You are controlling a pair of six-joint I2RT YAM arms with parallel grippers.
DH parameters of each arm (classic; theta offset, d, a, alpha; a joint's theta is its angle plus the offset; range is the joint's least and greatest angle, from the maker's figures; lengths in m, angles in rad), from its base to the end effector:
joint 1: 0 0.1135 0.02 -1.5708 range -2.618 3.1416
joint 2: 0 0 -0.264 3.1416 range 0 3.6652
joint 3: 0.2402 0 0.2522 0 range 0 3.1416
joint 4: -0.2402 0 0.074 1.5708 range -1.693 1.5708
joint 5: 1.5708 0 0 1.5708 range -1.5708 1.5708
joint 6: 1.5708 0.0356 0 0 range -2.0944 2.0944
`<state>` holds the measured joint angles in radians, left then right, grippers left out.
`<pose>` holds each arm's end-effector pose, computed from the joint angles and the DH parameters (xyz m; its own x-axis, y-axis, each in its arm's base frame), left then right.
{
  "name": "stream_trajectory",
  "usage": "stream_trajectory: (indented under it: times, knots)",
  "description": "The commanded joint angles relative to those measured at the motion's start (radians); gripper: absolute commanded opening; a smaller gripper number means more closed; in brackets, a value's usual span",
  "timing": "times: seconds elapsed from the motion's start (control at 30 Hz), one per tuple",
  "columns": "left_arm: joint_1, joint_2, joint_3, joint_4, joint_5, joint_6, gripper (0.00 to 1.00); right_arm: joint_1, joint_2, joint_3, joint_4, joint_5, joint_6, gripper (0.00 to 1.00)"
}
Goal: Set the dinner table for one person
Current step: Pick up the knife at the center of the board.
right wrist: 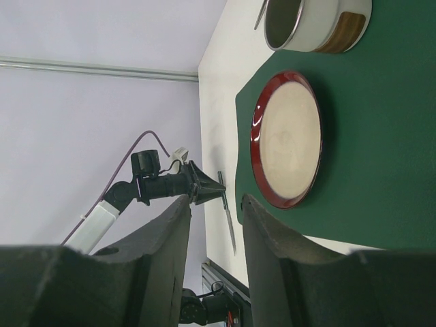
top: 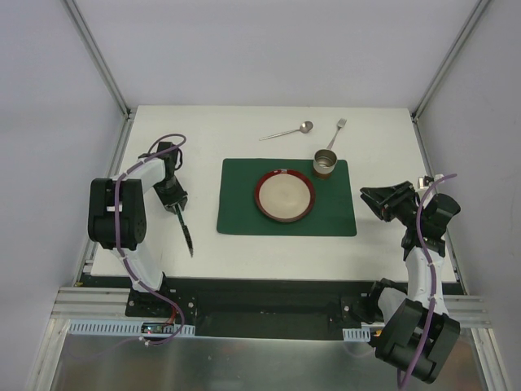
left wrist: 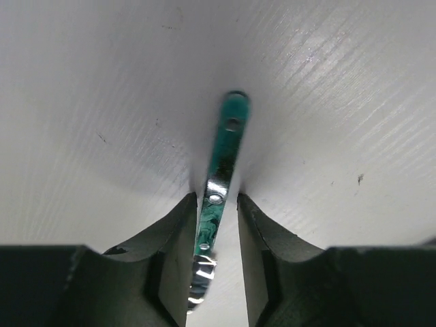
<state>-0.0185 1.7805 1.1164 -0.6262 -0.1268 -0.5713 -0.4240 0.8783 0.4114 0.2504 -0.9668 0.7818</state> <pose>0.3351 -0.0017 0.1629 -0.7992 -0.5217 -0.2986 -0.5335 0.8445 -0.0475 0.1845 -0.0511 0.2398 -0.4905 0.6604 -0.5685 -0.2162 0.5398 0.8136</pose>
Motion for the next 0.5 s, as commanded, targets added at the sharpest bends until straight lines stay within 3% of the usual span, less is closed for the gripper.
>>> stream_trajectory:
  times: [0.0,0.27,0.47]
  knots:
    - [0.012,0.051,-0.015,0.028,-0.040,0.022,0.29,-0.010,-0.002,0.027,0.049,-0.026,-0.001,0.39]
    - [0.012,0.060,-0.007,0.017,-0.048,0.022,0.19,-0.013,-0.007,0.024,0.049,-0.029,-0.001,0.38]
    - [0.012,0.062,-0.004,0.017,-0.057,0.016,0.00,-0.015,-0.007,0.018,0.047,-0.029,-0.006,0.38]
